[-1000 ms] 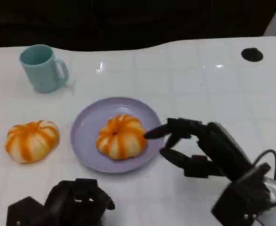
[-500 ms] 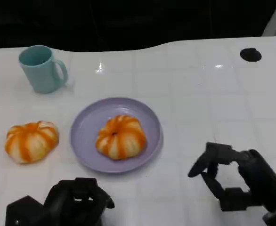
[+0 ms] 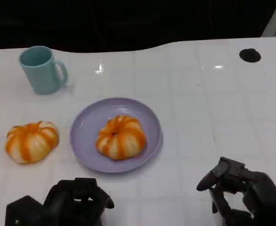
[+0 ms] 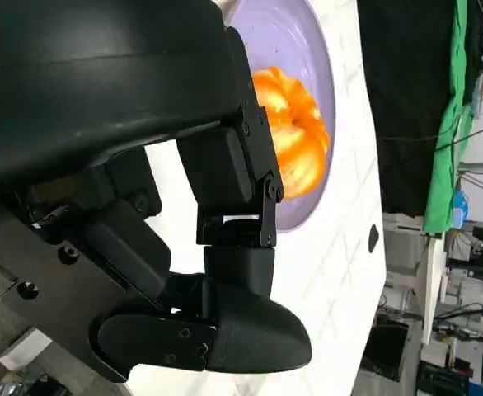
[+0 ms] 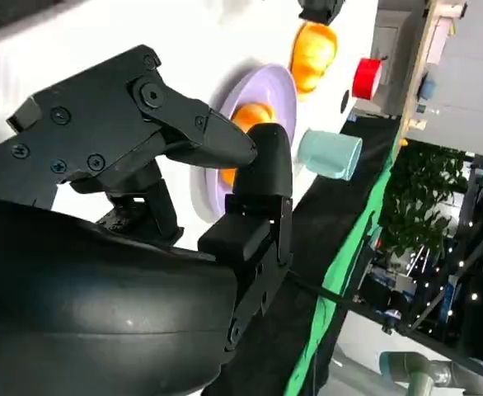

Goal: Grasp the bread from the table and place it into the plate.

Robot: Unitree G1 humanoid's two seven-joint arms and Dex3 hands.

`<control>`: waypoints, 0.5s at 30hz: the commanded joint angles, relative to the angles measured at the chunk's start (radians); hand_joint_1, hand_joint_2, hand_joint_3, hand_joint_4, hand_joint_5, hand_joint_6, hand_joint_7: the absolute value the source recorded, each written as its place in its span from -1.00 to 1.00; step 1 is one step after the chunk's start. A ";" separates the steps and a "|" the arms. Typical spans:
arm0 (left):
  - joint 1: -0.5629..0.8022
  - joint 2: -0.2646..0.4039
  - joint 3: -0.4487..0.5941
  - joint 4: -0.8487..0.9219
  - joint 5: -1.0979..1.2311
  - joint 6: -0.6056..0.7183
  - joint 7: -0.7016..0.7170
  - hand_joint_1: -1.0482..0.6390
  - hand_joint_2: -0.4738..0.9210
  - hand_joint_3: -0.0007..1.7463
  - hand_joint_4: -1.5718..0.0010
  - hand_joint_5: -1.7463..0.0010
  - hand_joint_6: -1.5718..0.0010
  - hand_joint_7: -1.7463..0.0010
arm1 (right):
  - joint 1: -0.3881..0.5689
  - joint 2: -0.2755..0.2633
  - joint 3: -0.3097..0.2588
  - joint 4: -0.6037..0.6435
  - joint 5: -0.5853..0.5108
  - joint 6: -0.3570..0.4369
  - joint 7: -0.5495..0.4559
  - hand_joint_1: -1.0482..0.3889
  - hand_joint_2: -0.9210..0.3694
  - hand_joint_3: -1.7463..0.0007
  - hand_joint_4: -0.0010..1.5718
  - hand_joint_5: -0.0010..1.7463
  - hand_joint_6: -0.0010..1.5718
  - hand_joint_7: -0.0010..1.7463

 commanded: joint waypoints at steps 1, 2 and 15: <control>0.002 0.015 0.010 -0.008 -0.009 0.001 -0.005 -1.00 0.50 -0.24 -1.00 -0.41 -0.82 0.11 | 0.020 0.015 -0.021 -0.012 0.006 0.014 -0.006 0.01 -0.60 -0.05 0.00 1.00 -0.12 0.68; 0.001 0.016 0.010 -0.007 -0.008 -0.001 -0.005 -1.00 0.50 -0.24 -1.00 -0.41 -0.82 0.11 | 0.021 0.019 -0.023 -0.010 0.005 0.013 -0.005 0.01 -0.60 -0.05 0.00 1.00 -0.12 0.68; -0.014 0.020 0.020 0.016 -0.010 -0.009 -0.011 -1.00 0.51 -0.26 -1.00 -0.41 -0.81 0.11 | -0.016 0.054 -0.051 0.098 0.020 -0.038 0.021 -0.06 -0.67 0.10 -0.01 1.00 -0.04 0.55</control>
